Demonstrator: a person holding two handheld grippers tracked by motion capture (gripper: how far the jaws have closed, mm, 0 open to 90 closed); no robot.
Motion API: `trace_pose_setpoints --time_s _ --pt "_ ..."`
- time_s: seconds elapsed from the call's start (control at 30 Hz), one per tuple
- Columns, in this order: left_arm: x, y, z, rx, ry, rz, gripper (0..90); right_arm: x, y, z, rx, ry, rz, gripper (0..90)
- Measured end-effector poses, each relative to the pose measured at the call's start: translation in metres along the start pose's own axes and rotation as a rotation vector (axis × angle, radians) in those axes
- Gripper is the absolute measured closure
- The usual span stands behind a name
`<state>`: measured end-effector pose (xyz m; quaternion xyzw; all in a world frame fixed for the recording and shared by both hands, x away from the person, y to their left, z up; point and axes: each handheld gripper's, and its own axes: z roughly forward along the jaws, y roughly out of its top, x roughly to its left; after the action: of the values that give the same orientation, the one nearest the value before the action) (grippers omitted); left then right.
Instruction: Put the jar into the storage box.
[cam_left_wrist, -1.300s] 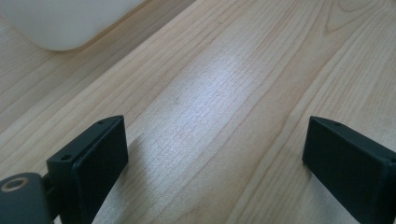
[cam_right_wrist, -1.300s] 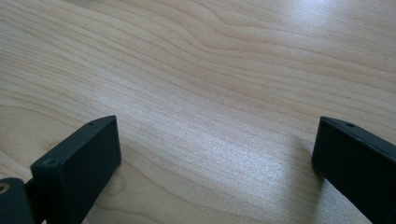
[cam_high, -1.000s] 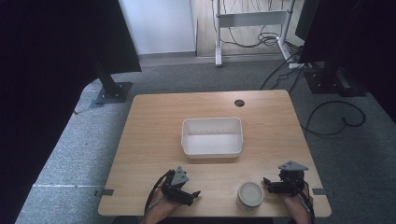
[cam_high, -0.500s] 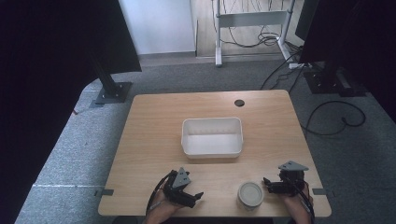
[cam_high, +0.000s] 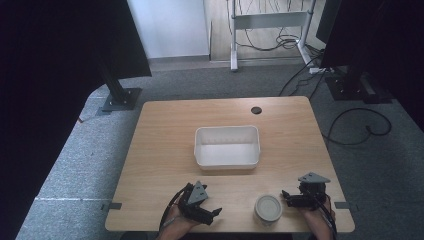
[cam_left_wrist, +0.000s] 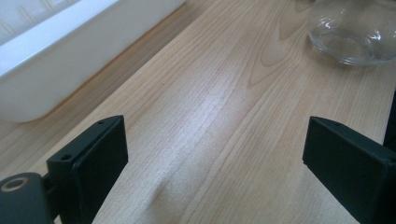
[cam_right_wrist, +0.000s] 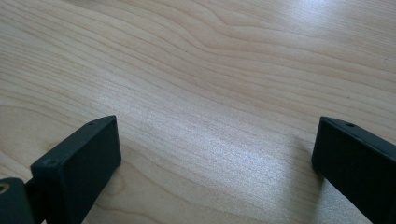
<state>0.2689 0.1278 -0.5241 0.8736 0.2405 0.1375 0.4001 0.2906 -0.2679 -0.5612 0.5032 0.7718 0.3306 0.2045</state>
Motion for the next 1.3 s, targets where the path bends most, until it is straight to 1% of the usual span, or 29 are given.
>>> trace_pose_setpoints --time_s 0.2,0.27,0.47,0.53,0.67,0.83,1.07,1.3 --pt "-0.004 0.003 0.0 -0.007 -0.001 0.004 6.6 0.0 0.0 0.0 0.0 0.0 0.0 0.8" --pt "-0.006 0.004 0.0 -0.008 -0.008 0.003 6.7 0.0 0.0 0.0 0.0 0.0 0.0 0.8" --pt "-0.015 0.006 0.004 -0.009 -0.018 0.013 6.9 0.0 0.0 0.0 0.0 0.0 0.0 0.8" --pt "-0.02 0.007 0.007 -0.008 -0.029 0.024 7.0 0.0 0.0 0.0 0.0 0.0 0.0 0.8" --pt "-0.024 0.008 0.009 -0.012 -0.042 0.021 7.0 0.0 0.0 0.0 0.0 0.0 0.0 0.8" --pt "-0.033 0.01 0.014 -0.017 -0.047 0.034 7.0 0.0 0.0 0.0 0.0 0.0 0.001 0.8" --pt "-0.04 0.013 0.017 -0.025 -0.054 0.038 6.0 0.0 0.0 0.0 0.0 0.0 0.0 0.8" --pt "-0.048 0.016 0.023 -0.034 -0.082 0.027 5.2 0.0 0.0 0.0 0.0 0.0 0.0 0.8"
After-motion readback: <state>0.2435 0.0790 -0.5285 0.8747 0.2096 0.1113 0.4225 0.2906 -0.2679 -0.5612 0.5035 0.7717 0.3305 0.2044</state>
